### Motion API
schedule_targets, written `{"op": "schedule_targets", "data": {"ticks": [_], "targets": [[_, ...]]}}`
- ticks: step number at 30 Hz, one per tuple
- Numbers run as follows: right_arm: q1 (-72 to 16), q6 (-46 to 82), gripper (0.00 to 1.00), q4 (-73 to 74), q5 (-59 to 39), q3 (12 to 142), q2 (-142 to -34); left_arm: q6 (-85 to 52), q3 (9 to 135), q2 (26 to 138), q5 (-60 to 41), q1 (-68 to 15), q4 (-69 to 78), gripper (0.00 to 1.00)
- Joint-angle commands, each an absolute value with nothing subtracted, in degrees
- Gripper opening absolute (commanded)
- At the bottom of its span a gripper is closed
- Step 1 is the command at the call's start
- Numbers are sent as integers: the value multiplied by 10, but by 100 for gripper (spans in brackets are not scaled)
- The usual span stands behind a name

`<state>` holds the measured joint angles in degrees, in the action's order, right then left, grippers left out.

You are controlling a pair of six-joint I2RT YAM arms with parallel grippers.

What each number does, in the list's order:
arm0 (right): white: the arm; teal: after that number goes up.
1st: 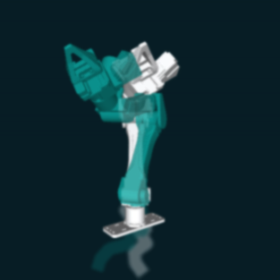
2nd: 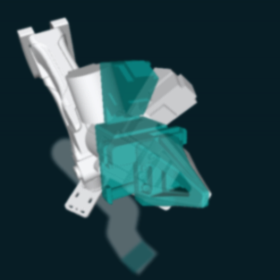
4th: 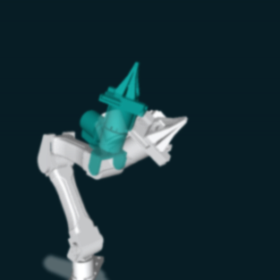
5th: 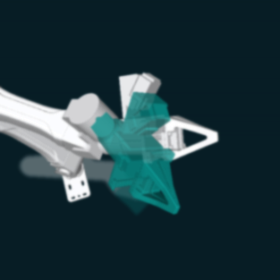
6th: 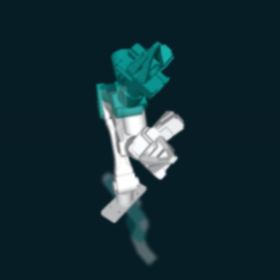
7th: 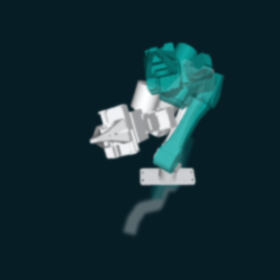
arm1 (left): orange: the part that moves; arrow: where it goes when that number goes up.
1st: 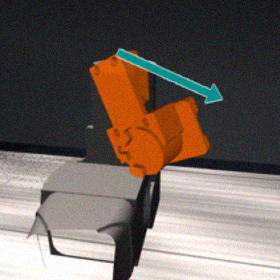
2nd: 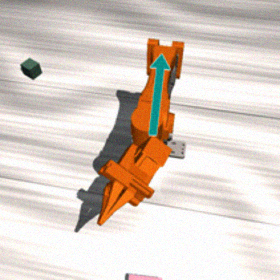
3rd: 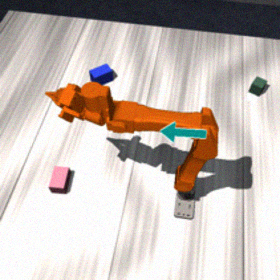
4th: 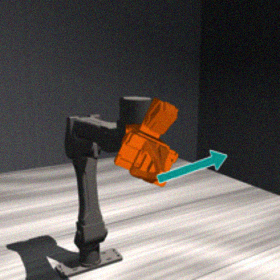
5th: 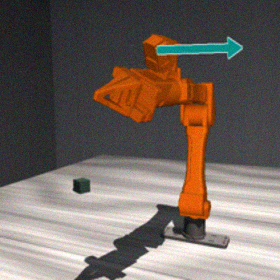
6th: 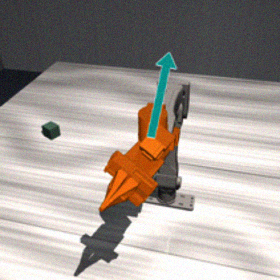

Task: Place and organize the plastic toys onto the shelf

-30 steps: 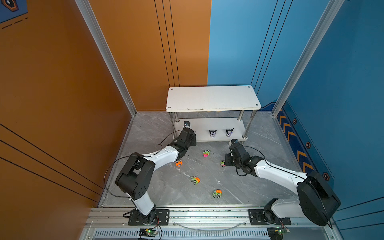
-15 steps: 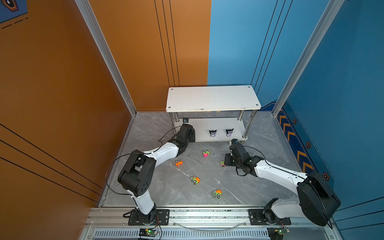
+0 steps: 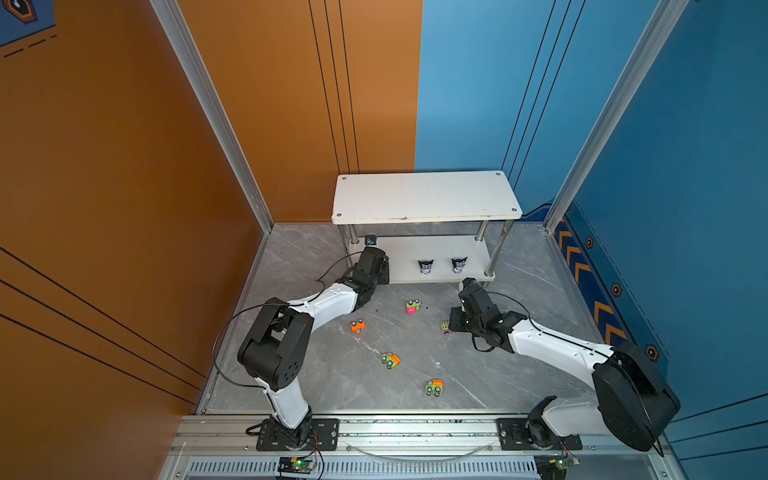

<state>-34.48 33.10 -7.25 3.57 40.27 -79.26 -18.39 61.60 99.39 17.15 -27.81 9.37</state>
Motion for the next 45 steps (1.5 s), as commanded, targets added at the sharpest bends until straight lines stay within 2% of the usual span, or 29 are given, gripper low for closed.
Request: {"op": "schedule_targets", "data": {"ticks": [1,23,45], "targets": [[-343,338,2,-63,27,400,-805,-177,617,966,165,-281,85,0],[-342,339,2,-62,27,395,-808,-221,578,962,138,-278,82,0],[-338,340,2,-60,27,391,-817,-255,617,1006,92,-252,93,0]]}}
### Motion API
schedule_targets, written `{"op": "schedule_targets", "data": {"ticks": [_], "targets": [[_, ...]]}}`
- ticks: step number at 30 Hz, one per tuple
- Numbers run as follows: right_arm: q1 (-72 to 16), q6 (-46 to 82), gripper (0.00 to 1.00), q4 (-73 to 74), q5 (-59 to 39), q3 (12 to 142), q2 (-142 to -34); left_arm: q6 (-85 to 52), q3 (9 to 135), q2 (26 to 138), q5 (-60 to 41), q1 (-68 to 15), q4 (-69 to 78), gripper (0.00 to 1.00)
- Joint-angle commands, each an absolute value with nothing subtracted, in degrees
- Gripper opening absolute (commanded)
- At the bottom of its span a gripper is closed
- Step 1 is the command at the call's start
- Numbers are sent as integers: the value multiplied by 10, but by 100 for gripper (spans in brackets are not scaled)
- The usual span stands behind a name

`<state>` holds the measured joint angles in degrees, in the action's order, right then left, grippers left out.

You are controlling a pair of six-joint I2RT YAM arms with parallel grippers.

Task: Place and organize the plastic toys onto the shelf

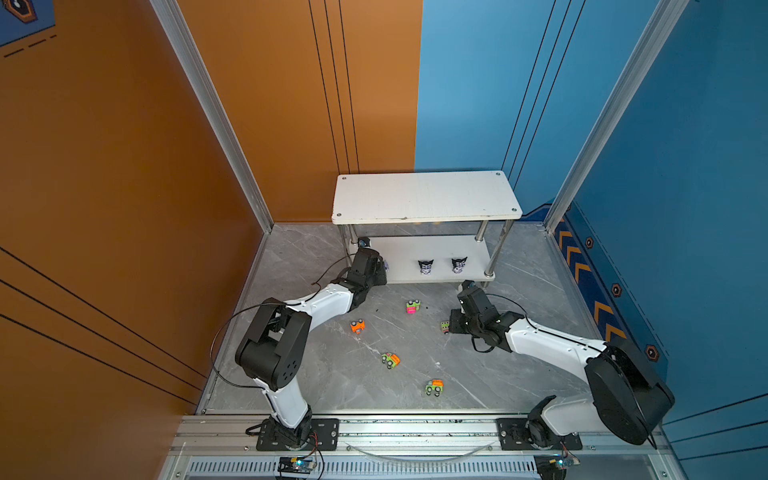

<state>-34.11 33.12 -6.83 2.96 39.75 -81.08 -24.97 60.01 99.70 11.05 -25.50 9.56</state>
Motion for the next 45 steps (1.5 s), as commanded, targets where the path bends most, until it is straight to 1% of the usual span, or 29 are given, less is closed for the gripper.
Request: {"op": "schedule_targets", "data": {"ticks": [1,10,16,20,26,33,35,40,43,45], "targets": [[-338,340,2,-60,27,391,-818,-254,619,1007,90,-252,94,0],[-340,336,2,-52,13,392,-820,-245,630,992,89,-255,87,0],[-381,296,6,-77,48,420,-803,-242,623,967,88,-257,85,0],[-385,290,6,-87,48,434,-806,-231,661,988,73,-258,68,0],[-386,297,7,-85,50,420,-793,-240,698,1017,47,-262,64,0],[-397,262,16,-105,60,452,-790,-254,665,958,58,-261,40,1],[-422,245,22,-105,63,462,-794,-260,648,936,58,-260,31,12],[-457,177,42,-149,76,555,-840,-272,596,862,76,-259,12,15],[-481,142,50,-170,102,625,-886,-275,543,802,96,-260,8,16],[-493,123,51,-174,112,672,-925,-274,518,760,110,-259,-3,16]]}}
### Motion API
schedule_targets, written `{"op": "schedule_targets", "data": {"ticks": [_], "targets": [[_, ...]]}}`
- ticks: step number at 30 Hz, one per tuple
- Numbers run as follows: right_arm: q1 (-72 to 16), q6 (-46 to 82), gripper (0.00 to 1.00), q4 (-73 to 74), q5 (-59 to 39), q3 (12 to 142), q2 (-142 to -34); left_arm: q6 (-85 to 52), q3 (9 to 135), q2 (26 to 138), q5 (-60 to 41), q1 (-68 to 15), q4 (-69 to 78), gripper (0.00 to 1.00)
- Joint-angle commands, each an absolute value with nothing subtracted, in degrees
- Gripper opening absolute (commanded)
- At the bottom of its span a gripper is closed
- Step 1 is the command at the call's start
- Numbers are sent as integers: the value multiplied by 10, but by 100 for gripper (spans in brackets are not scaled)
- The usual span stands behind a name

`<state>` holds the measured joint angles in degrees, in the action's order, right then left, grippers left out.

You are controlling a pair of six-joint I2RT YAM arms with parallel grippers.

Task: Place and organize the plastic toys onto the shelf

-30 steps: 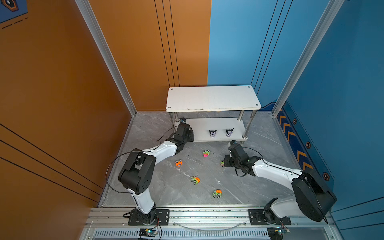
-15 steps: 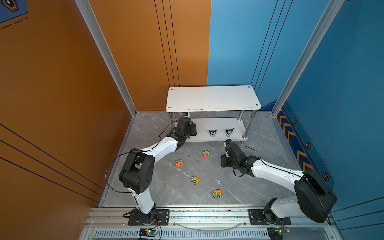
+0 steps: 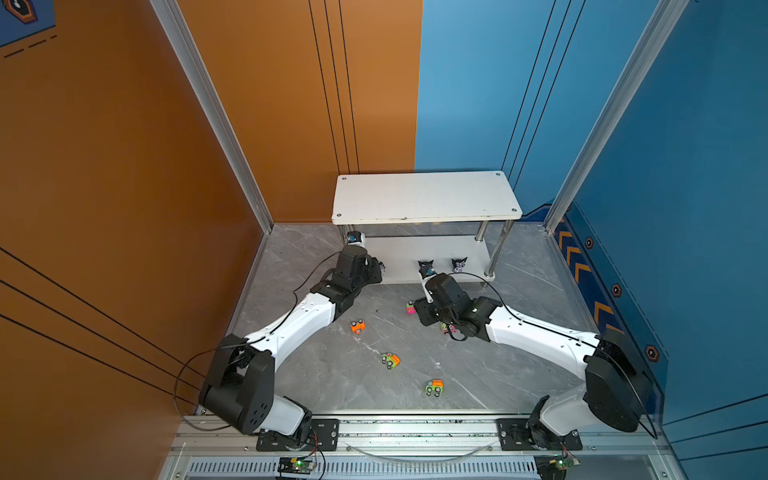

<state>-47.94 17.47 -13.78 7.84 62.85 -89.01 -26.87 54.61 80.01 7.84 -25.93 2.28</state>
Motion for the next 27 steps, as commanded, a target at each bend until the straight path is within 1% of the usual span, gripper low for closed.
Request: {"op": "schedule_targets", "data": {"ticks": [1,8,13,19,27], "targets": [[-499,115,52,-180,118,700,-949,-273,505,737,120,-259,-12,16],[-512,63,52,-196,122,885,-1104,-259,427,597,169,-252,-73,15],[-510,43,52,-183,123,957,-1174,-261,396,540,166,-231,-104,15],[-497,51,50,-160,127,1015,-1238,-257,384,520,149,-210,-133,15],[-472,71,48,-160,125,1083,-1282,-263,375,526,130,-197,-122,15]]}}
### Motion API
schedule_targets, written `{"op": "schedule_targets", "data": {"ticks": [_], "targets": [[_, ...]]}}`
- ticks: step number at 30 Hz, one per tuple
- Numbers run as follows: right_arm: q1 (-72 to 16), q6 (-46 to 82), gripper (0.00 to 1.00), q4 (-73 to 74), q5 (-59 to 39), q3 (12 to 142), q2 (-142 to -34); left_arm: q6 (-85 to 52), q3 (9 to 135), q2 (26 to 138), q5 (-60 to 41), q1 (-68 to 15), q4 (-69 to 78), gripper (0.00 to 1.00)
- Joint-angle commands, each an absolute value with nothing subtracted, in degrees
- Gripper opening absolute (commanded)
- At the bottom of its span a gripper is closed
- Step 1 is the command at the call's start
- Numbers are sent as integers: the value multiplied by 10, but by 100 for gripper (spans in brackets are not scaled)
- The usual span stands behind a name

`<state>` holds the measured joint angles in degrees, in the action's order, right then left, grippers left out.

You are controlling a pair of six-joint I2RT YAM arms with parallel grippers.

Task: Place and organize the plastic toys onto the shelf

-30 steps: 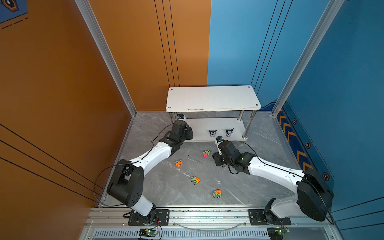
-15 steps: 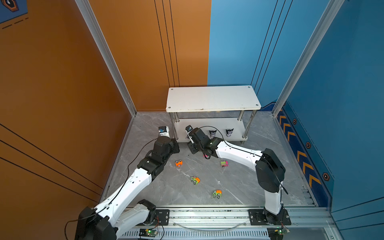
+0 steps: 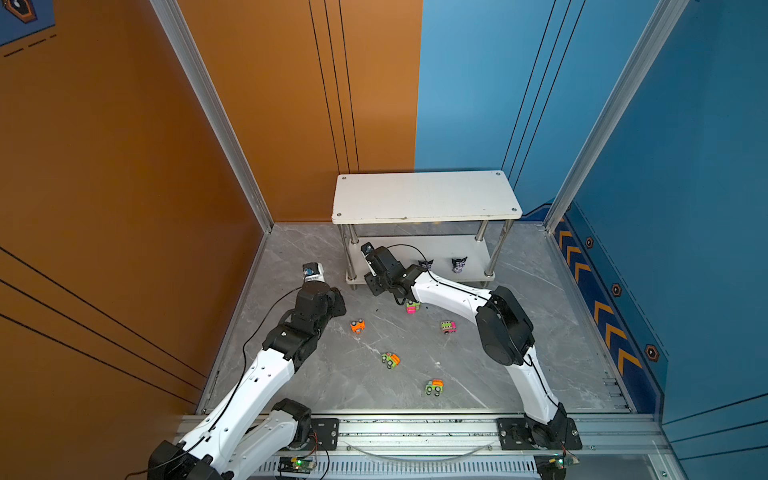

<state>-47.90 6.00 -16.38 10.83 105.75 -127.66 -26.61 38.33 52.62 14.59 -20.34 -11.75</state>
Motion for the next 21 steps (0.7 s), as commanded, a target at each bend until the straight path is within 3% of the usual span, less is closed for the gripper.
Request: {"op": "schedule_targets", "data": {"ticks": [1,11,21], "targets": [[-469,71,48,-158,126,1086,-1284,-264,374,528,128,-196,-121,15],[-454,78,49,-153,122,1101,-1292,-269,375,538,112,-188,-114,15],[-434,77,41,-152,57,1133,-1327,-272,376,542,104,-182,-115,15]]}}
